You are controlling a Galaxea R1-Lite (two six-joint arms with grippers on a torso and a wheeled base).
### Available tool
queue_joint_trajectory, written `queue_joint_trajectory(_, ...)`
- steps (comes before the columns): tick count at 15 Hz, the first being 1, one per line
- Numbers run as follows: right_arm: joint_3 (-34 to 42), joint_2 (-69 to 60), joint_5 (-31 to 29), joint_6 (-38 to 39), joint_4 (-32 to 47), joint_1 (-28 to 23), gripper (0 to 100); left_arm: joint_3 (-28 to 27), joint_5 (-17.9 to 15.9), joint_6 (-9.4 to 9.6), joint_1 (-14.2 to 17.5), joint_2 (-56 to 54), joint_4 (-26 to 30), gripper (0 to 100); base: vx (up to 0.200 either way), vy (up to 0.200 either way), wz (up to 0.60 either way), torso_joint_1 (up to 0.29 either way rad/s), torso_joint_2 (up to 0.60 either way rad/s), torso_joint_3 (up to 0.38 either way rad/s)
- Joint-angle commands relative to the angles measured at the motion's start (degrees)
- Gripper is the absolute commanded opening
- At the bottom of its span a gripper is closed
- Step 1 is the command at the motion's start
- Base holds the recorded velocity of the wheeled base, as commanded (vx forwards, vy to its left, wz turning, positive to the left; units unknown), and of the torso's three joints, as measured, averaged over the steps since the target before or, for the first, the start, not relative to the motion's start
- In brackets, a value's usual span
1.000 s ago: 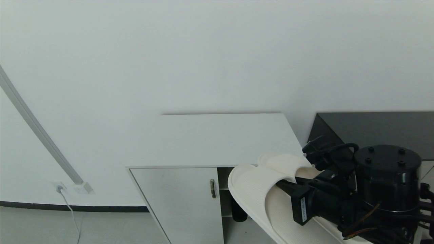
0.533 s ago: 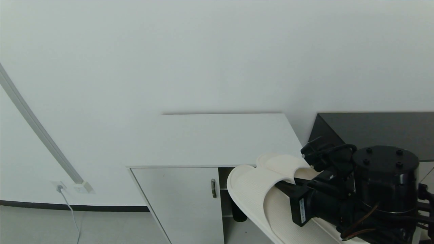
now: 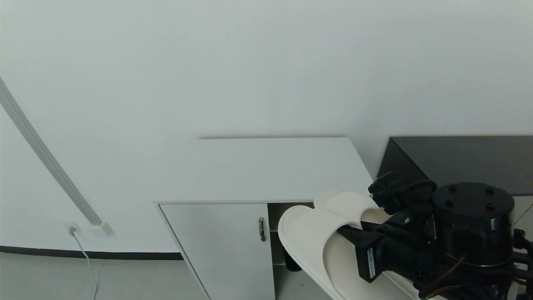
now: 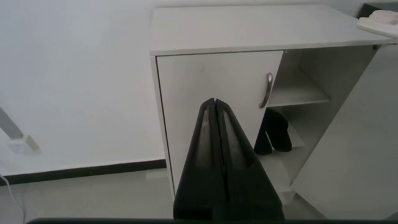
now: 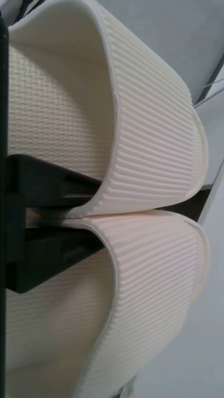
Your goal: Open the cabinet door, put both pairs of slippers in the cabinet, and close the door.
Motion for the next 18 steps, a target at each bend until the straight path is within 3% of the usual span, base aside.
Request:
queue_joint_trajectory(1,0.09,0.10,0.01,-0.06,0.00,0.08,0,0.01,0.01,-0.01,0.01,0.00,0.00,0,0.000,0.000,0.00,-0.163,0.35,0.198)
queue_joint_trajectory(18,1.23,0.10,-0.08,-0.85,-0.09,0.96,0,0.01,0.01,-0.01,0.01,0.00,0.00,0,0.000,0.000,0.00,-0.204,0.49,0.285)
